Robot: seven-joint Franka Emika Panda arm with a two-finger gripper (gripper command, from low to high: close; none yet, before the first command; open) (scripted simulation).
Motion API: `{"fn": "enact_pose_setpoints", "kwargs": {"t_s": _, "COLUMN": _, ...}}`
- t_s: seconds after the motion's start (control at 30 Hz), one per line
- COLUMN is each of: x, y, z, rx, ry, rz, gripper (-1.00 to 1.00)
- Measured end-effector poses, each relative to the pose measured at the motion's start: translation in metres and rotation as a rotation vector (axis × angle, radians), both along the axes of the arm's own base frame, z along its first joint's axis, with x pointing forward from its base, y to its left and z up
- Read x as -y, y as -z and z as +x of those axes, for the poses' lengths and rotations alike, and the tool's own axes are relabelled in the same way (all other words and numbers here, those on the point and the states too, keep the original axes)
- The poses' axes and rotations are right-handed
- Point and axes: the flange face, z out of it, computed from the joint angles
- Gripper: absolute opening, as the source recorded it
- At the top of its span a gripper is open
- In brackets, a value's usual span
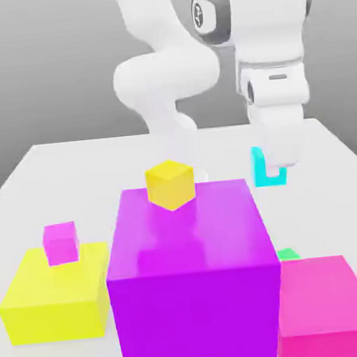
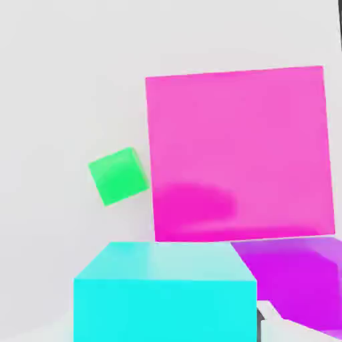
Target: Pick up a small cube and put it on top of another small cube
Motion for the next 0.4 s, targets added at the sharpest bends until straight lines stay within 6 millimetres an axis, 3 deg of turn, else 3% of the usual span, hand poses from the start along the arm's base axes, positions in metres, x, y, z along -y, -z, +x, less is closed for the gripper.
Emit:
{"fn": "enact_pose_setpoints", "kwargs": {"t_s": 0.13, "x": 0.075, "y": -0.047, "z": -0.011, "rx": 0.004, "ry": -0.028, "rz": -0.012, "gripper": -1.00}}
{"fn": "enact_pose_setpoints", "kwargs": {"t_s": 0.2, "x": 0.091, "y": -0.037, "z": -0.014, "rx": 0.004, "ry": -0.032, "rz": -0.015, "gripper": -1.00}}
{"fn": "enact_pose_setpoints", "kwargs": {"t_s": 0.27, "x": 0.094, "y": -0.012, "z": -0.015, "rx": 0.004, "ry": -0.033, "rz": -0.016, "gripper": -1.00}}
{"fn": "enact_pose_setpoints", "kwargs": {"t_s": 0.3, "x": 0.095, "y": 0.000, "z": -0.016, "rx": 0.004, "ry": -0.033, "rz": -0.015, "gripper": 1.00}}
{"fn": "enact_pose_setpoints", "kwargs": {"t_s": 0.4, "x": 0.095, "y": 0.000, "z": -0.016, "rx": 0.004, "ry": -0.033, "rz": -0.015, "gripper": 1.00}}
